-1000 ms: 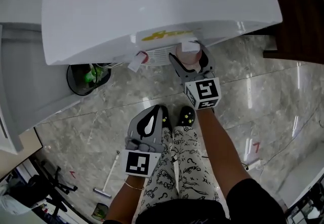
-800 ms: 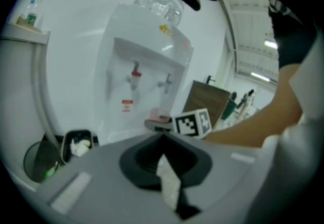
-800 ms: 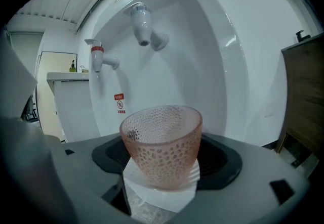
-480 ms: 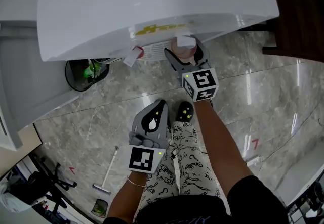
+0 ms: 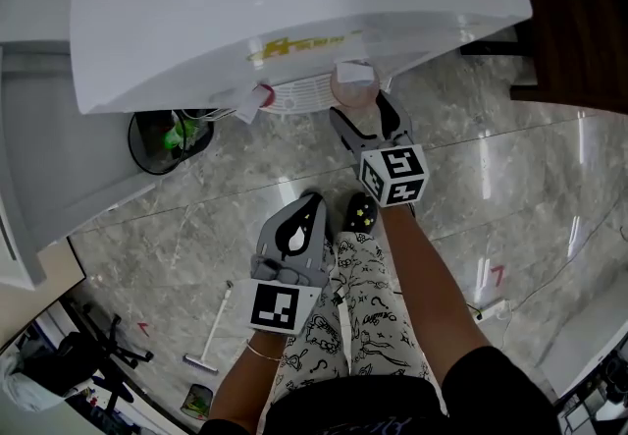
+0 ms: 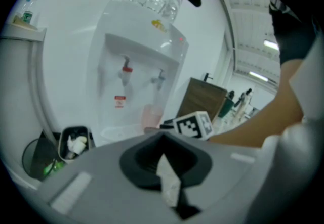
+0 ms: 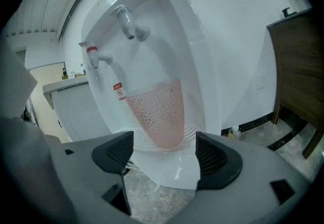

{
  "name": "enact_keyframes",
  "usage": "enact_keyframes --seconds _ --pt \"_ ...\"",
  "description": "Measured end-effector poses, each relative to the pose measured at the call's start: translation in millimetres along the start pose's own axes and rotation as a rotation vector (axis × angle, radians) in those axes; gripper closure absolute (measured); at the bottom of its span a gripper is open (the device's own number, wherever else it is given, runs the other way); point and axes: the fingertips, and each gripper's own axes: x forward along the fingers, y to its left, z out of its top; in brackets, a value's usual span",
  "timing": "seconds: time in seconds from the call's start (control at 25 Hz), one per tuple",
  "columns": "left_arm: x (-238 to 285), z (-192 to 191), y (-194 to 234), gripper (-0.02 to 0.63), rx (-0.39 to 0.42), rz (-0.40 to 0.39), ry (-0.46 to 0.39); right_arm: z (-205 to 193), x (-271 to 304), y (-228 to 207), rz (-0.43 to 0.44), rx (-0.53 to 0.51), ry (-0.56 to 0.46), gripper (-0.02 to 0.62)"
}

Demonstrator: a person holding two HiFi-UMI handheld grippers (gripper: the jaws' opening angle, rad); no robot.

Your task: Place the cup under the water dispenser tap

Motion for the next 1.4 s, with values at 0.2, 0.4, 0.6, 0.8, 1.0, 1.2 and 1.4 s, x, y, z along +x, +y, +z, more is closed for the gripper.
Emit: enact_keyframes --seconds 0.2,0.4,0.6,0.8,1.0,1.2,1.4 --pt "-4.4 11.1 -2.2 0.609 0.008 0.003 -0.03 18.1 -64.2 8.0 -0.019 0.176 -0.122 0.245" --pt "-32.1 54.8 -14.4 0.609 0.076 0.004 -0.06 91.7 -157.0 40.2 0.048 0.228 -0.239 0.581" --pt "-75.1 151.5 -21.9 0.609 0.089 0.081 -0.189 219.4 -245.0 79.1 0.184 0.228 -0.32 0.581" --pt "-133.8 254.8 -78.4 0.609 0.142 0.028 -0.284 336.7 -334.7 121.9 0.259 0.075 -0.439 0.581" --pt "-175.2 317.0 -113.1 0.609 0.254 0.006 -0.365 377.8 -368.8 139.5 0.258 0.066 -0.472 0.581" --pt "-193.4 323.4 -120.5 0.609 0.24 0.031 -0.371 366.2 -368.2 159.1 0.251 0.013 -0.402 0.581" --pt "-203.6 331.8 -120.7 0.609 0.264 0.042 -0.403 380.2 -367.5 168.0 0.292 0.001 -0.413 0.581"
